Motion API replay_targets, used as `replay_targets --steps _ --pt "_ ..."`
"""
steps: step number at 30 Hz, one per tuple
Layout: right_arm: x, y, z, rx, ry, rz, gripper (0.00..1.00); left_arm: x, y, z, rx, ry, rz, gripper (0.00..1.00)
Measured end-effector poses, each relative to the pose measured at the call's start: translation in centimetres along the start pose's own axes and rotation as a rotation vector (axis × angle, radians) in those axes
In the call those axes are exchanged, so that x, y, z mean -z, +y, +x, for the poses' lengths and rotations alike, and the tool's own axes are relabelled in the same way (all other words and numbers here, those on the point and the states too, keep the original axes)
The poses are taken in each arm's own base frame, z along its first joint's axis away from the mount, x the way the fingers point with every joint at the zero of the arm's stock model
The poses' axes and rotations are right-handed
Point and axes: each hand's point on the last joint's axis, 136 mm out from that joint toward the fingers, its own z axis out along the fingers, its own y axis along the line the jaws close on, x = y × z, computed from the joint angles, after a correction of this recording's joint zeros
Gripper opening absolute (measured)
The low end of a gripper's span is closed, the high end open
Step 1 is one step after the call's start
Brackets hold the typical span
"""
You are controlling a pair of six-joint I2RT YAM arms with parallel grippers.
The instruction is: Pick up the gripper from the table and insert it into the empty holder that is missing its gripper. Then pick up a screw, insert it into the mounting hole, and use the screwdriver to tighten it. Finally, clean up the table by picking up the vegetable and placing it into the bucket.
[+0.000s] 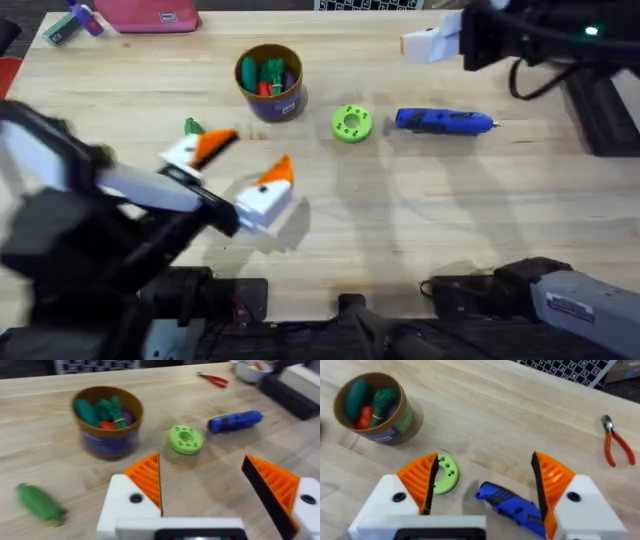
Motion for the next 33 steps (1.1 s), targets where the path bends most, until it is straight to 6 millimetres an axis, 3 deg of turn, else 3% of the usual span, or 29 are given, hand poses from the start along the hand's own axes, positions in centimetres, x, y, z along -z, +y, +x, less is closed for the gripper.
replay_targets --steps 4,7,12,15,24,28,33 --pt "2.0 0.4 1.7 -0.065 0.058 -0.004 0.991 2.2 1.2 -3.4 0.007 0.075 -0.161 0.985" --pt "3.0 0.1 3.6 -0.133 0.129 0.004 0.991 2.9 2.2 -4.6 0.034 0.162 -0.246 0.985" --pt "4.1 -2.4 7.0 -0.269 0.249 0.066 0.991 2.4 4.0 -5.5 0.059 0.297 -0.326 0.985" --pt "4.4 -3.7 7.4 -0.324 0.247 0.081 0.991 1.6 4.9 -6.2 0.059 0.333 -0.345 0.985" --pt "3.7 -3.1 10.5 -0.304 0.309 -0.013 0.993 1.9 9.3 -5.4 0.207 0.516 -0.53 0.985" --pt "3.6 -2.9 10.4 -0.274 0.3 -0.027 0.993 1.3 12.5 -4.6 0.309 0.664 -0.614 0.985" --pt "3.6 -2.9 10.3 -0.263 0.298 -0.033 0.992 -0.1 17.4 -2.0 0.493 0.822 -0.713 0.985"
